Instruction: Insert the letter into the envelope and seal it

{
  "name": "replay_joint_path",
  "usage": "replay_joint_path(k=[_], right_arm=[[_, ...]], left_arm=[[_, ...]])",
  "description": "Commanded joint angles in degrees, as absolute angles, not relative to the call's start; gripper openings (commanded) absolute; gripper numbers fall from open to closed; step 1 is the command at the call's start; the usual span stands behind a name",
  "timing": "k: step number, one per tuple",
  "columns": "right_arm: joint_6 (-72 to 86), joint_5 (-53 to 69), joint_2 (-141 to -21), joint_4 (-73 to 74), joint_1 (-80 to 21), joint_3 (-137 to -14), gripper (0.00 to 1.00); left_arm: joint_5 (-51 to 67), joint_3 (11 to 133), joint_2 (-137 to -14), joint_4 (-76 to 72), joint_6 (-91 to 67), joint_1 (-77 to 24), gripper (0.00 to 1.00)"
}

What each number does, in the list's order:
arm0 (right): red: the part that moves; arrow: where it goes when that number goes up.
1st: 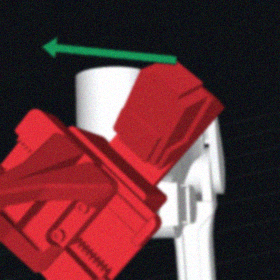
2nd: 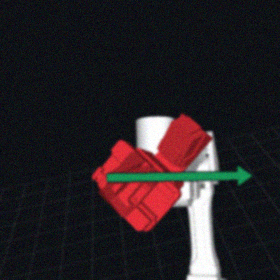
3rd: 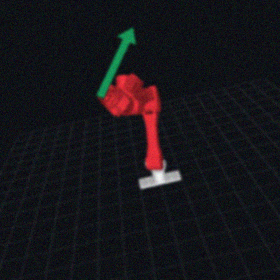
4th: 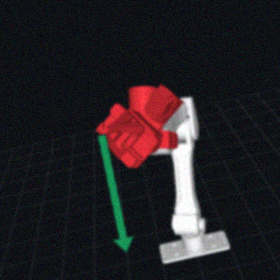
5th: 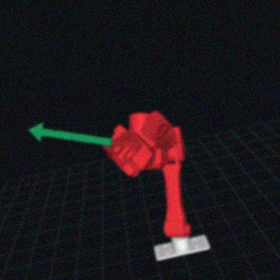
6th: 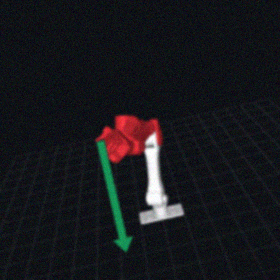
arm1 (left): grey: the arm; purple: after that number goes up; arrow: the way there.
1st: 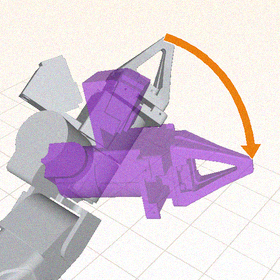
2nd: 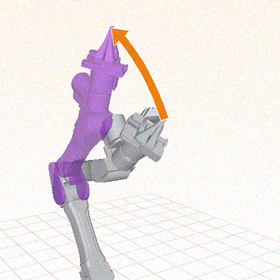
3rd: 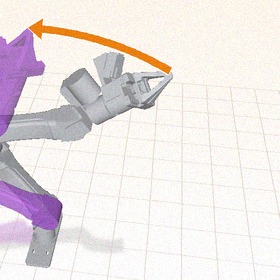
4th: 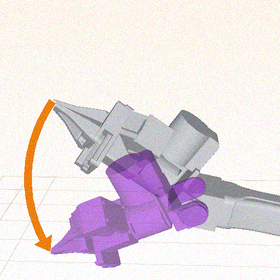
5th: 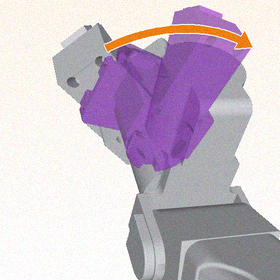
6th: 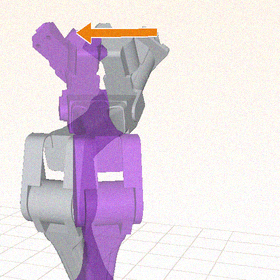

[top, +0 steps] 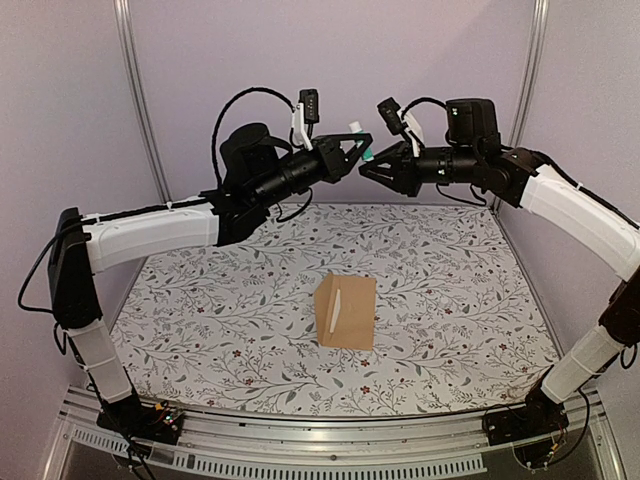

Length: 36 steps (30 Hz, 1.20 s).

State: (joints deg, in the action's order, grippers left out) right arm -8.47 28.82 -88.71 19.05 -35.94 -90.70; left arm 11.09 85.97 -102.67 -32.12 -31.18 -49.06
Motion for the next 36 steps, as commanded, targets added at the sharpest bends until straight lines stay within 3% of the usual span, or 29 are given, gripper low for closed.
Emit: replay_joint_path(k=[1, 4, 11, 17, 21, 24, 27, 29, 32, 36], right_arm=[[-7.4, 29.3, -88.4, 18.3, -35.9, -92.2, 0.14], [-6.5, 30.0, -88.5, 18.2, -35.8, -92.3, 0.06], [-0.8, 49.1, -88.5, 14.3, -31.3, -92.8, 0.02], [10.7, 75.1, -89.8, 4.8, -28.2, -90.8, 0.04], [20.1, 83.0, -90.4, -4.5, -27.9, -88.1, 0.04], [22.2, 83.0, -91.3, -5.5, -27.1, -88.1, 0.05], [23.2, 80.6, -91.3, -5.7, -25.7, -86.9, 0.12], [23.1, 76.9, -90.6, -4.2, -24.4, -85.6, 0.26], [14.1, 65.5, -88.4, 7.5, -24.0, -85.5, 0.4], [-5.3, 38.7, -84.6, 17.9, -28.1, -85.3, 0.47]], left_arm=[[11.4, 87.0, -103.1, -32.4, -31.1, -49.5, 0.0], [11.7, 86.9, -103.3, -32.3, -31.1, -49.4, 0.0], [16.6, 85.8, -104.4, -32.9, -31.8, -48.2, 0.0], [35.5, 84.4, -106.8, -42.5, -35.5, -44.5, 0.0], [43.7, 88.3, -109.3, -42.4, -36.5, -43.8, 0.0], [44.6, 89.2, -110.0, -43.3, -37.0, -43.8, 0.0], [42.9, 89.0, -109.6, -43.6, -36.7, -43.8, 0.0], [40.9, 89.0, -108.9, -42.6, -36.1, -43.8, 0.0], [35.3, 89.3, -107.4, -38.5, -34.0, -44.1, 0.0], [21.8, 88.0, -104.6, -33.7, -32.4, -45.0, 0.0]])
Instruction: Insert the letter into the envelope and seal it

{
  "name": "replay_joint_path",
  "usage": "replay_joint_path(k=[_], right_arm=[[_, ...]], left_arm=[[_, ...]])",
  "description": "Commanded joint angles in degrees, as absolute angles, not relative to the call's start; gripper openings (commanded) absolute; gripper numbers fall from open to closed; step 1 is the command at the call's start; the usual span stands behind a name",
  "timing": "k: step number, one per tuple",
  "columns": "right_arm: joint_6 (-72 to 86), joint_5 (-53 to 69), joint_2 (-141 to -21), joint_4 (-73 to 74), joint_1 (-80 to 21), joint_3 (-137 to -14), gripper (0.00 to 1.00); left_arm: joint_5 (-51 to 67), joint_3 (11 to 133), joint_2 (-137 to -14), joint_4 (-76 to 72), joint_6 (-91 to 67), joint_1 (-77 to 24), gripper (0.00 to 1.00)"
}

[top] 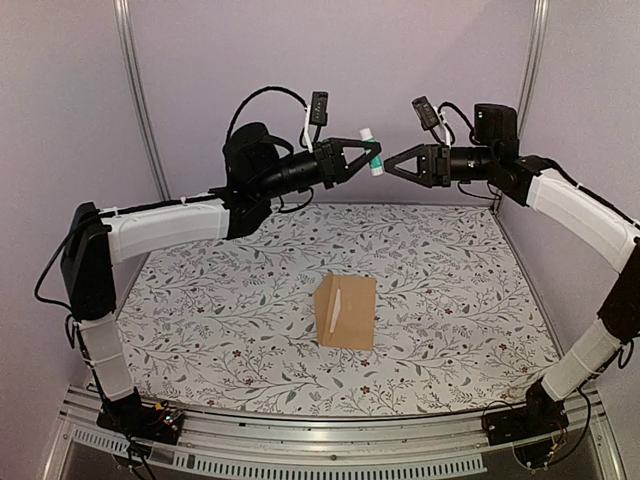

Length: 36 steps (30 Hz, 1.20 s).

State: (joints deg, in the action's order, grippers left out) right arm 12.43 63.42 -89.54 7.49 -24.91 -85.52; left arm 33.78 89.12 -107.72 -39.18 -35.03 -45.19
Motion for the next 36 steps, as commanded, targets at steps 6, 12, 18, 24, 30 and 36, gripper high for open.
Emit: replay_joint_path(k=[6, 12, 18, 24, 30, 36], right_arm=[[-11.7, 22.2, -84.3, 19.1, -32.5, -86.5, 0.5], [-14.6, 19.0, -86.5, 18.7, -36.9, -89.3, 0.51], [-14.4, 19.0, -88.4, 18.1, -38.4, -91.4, 0.49], [-14.2, 19.5, -89.3, 18.1, -39.1, -92.3, 0.38], [-12.9, 19.8, -89.7, 18.1, -39.1, -92.8, 0.18], [-11.1, 23.5, -89.7, 18.2, -38.8, -94.4, 0.08]], left_arm=[[9.3, 83.8, -101.6, -36.7, -34.4, -46.6, 0.0], [8.9, 83.6, -101.5, -37.2, -34.7, -47.6, 0.0], [9.8, 83.2, -101.5, -37.4, -35.1, -48.3, 0.0], [10.4, 83.2, -101.7, -37.9, -34.9, -48.7, 0.0], [10.9, 83.4, -101.9, -37.9, -34.8, -48.8, 0.0], [12.2, 83.9, -102.6, -36.8, -34.6, -48.8, 0.0]])
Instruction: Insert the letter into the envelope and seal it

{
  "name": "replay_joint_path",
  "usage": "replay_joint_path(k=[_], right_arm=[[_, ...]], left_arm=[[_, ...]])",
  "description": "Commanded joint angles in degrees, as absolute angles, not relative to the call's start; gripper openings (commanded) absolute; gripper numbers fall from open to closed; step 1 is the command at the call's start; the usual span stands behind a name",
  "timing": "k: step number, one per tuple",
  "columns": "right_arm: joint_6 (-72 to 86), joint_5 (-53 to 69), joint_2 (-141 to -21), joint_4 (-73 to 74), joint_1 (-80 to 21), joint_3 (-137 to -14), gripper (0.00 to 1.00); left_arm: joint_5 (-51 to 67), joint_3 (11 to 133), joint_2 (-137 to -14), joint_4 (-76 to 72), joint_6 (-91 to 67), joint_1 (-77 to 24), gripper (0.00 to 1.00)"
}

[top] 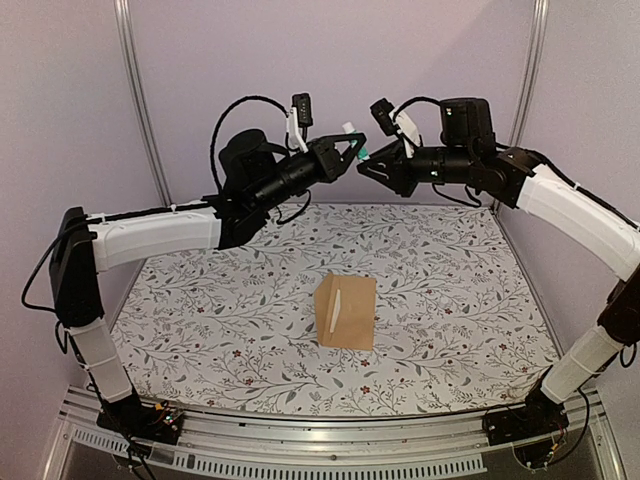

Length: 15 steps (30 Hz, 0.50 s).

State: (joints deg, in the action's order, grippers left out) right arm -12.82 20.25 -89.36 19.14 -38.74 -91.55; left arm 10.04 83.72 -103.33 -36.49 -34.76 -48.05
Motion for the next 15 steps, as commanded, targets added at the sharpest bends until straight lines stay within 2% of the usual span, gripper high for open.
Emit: replay_joint_path(k=[1, 3, 6, 9, 12, 15], right_arm=[[-10.7, 27.2, -89.7, 18.2, -38.2, -94.7, 0.08], [-8.6, 37.7, -89.6, 17.9, -36.0, -95.1, 0.07], [-3.7, 61.7, -90.1, 13.6, -31.8, -93.8, 0.09], [8.8, 76.9, -91.6, 2.8, -29.4, -89.8, 0.09], [20.1, 83.3, -92.4, -8.0, -26.9, -86.3, 0.08], [32.7, 84.6, -93.3, -18.8, -24.8, -83.4, 0.07]], left_arm=[[12.8, 84.0, -102.8, -36.7, -34.2, -48.7, 0.0], [13.9, 84.3, -103.3, -36.3, -33.4, -48.6, 0.0], [16.7, 84.3, -104.1, -37.0, -32.5, -48.0, 0.0], [20.8, 83.3, -104.7, -40.7, -33.3, -47.0, 0.0], [26.5, 83.2, -105.5, -45.0, -34.8, -45.9, 0.0], [31.1, 84.7, -106.3, -46.3, -35.1, -45.3, 0.0]])
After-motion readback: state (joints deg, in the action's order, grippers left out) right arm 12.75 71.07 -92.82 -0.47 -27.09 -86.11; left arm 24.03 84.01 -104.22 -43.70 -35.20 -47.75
